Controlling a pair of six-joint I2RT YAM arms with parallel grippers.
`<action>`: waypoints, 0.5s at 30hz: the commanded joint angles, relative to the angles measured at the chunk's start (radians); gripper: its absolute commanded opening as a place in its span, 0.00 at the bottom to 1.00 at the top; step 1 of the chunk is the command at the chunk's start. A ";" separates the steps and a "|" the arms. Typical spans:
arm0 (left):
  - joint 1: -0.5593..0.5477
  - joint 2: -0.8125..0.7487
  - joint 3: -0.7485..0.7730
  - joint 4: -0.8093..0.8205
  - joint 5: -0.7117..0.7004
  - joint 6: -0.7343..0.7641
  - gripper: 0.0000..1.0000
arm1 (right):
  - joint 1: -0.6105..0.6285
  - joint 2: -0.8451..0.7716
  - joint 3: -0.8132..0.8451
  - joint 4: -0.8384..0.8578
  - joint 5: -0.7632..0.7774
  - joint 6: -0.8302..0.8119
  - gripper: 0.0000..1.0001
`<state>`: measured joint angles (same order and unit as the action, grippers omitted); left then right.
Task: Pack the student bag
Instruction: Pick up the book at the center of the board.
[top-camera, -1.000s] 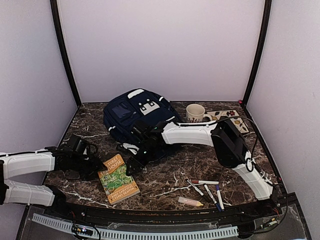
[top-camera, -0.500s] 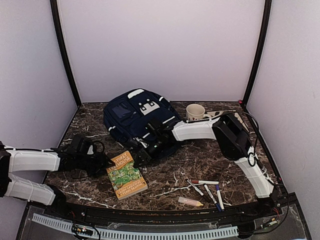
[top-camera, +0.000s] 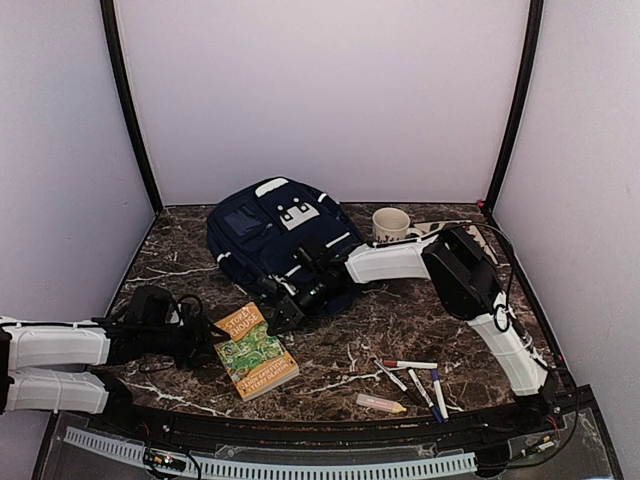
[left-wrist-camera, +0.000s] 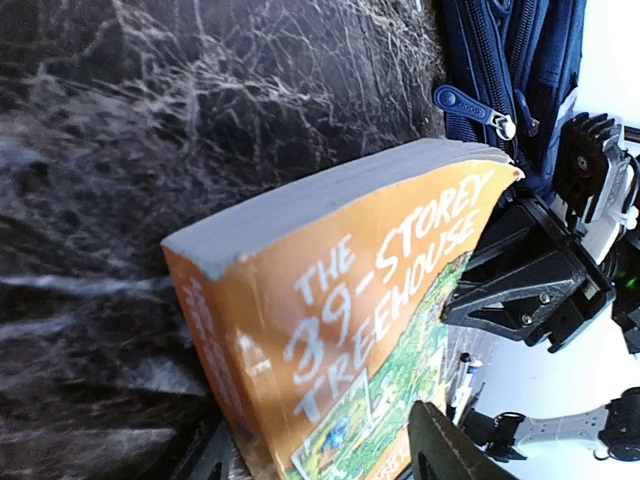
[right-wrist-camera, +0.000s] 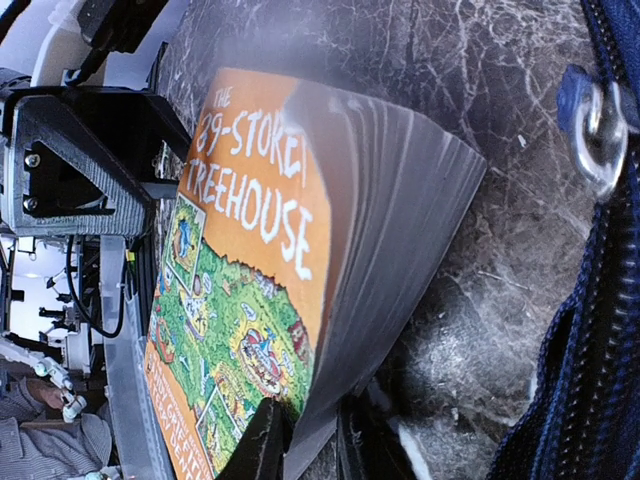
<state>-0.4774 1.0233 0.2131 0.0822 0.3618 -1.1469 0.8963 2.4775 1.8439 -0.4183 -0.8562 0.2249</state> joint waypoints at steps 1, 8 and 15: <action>-0.012 0.111 -0.076 0.122 0.043 -0.063 0.64 | -0.011 0.191 -0.085 -0.159 0.271 -0.002 0.16; -0.024 0.197 -0.079 0.337 0.060 -0.091 0.63 | -0.008 0.217 -0.089 -0.162 0.264 -0.004 0.15; -0.029 0.078 -0.003 0.245 0.015 -0.052 0.50 | -0.007 0.174 -0.098 -0.155 0.238 -0.004 0.18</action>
<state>-0.4980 1.1835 0.1703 0.4145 0.4202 -1.2263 0.8898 2.5000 1.8481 -0.4107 -0.8982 0.2298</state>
